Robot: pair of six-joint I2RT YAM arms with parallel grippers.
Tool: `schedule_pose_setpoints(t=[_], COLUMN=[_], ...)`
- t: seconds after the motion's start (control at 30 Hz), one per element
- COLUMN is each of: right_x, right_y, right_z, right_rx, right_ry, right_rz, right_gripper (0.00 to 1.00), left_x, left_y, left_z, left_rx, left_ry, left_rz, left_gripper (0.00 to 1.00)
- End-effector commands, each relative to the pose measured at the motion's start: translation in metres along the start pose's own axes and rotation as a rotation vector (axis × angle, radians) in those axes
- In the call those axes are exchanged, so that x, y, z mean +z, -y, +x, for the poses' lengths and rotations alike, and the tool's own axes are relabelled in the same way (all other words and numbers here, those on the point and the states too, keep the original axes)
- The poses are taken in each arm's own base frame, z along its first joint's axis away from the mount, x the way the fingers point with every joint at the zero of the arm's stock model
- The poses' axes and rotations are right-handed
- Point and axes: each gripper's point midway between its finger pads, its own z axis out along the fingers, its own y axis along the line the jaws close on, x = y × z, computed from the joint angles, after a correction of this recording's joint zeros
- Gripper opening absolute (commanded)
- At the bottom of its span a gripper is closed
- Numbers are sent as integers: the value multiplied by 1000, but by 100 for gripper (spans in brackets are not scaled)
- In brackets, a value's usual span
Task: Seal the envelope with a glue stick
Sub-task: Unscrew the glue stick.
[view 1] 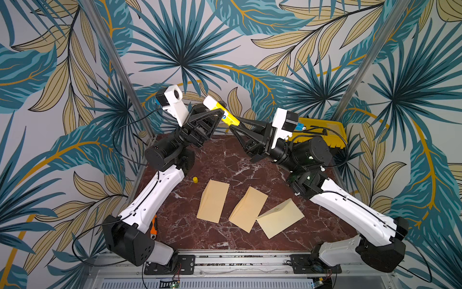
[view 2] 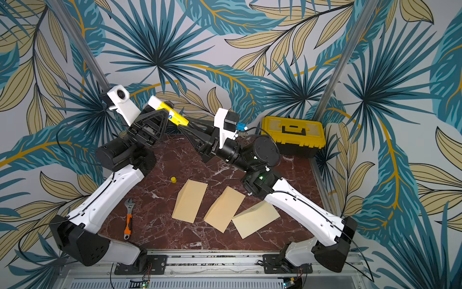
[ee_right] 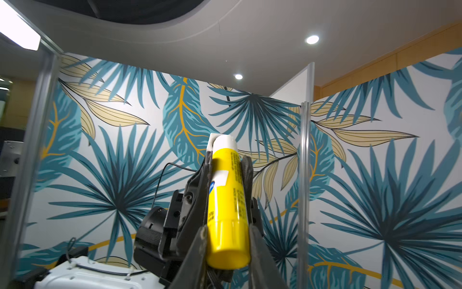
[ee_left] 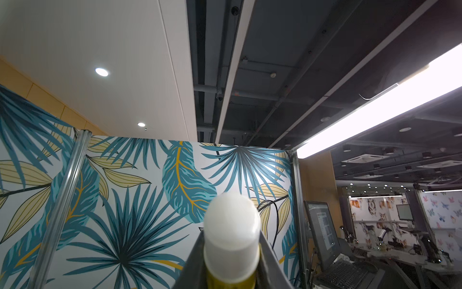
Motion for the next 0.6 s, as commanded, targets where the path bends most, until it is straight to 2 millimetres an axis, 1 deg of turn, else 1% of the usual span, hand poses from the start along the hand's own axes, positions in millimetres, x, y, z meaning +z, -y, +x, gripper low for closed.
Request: schedule_pose_setpoints(t=[0.0,0.1,0.2,0.3,0.43,0.47,0.53,0.57], right_x=[1,5,10,16,24,23,24,24], right_y=[-12,-15,-20,-32,-48,-36,-33,-29], right_z=[5,-3,-13,-24,-28,-30,-33,-32], right_rx=[258,396,529,650,827,845,842,820], right_ry=[2,18,21,3,-59,-60,-47,-34], right_rz=[-98,-153,-243,-395,-586,-591,-614,-600], right_gripper=[9,9,8,9,9,9,10,14], left_x=[11,14,14,13,11,11,10,9], left_y=[52,64,70,67,64,63,61,58], left_z=[-5,-6,-5,-4,-3,-3,-5,-5], left_rx=[172,206,222,216,212,212,215,208], left_ry=[-76,-110,-122,-124,-114,-107,-89,-76], left_rz=[163,195,205,200,189,185,171,155], left_gripper=[3,3,3,2,2,2,2,1])
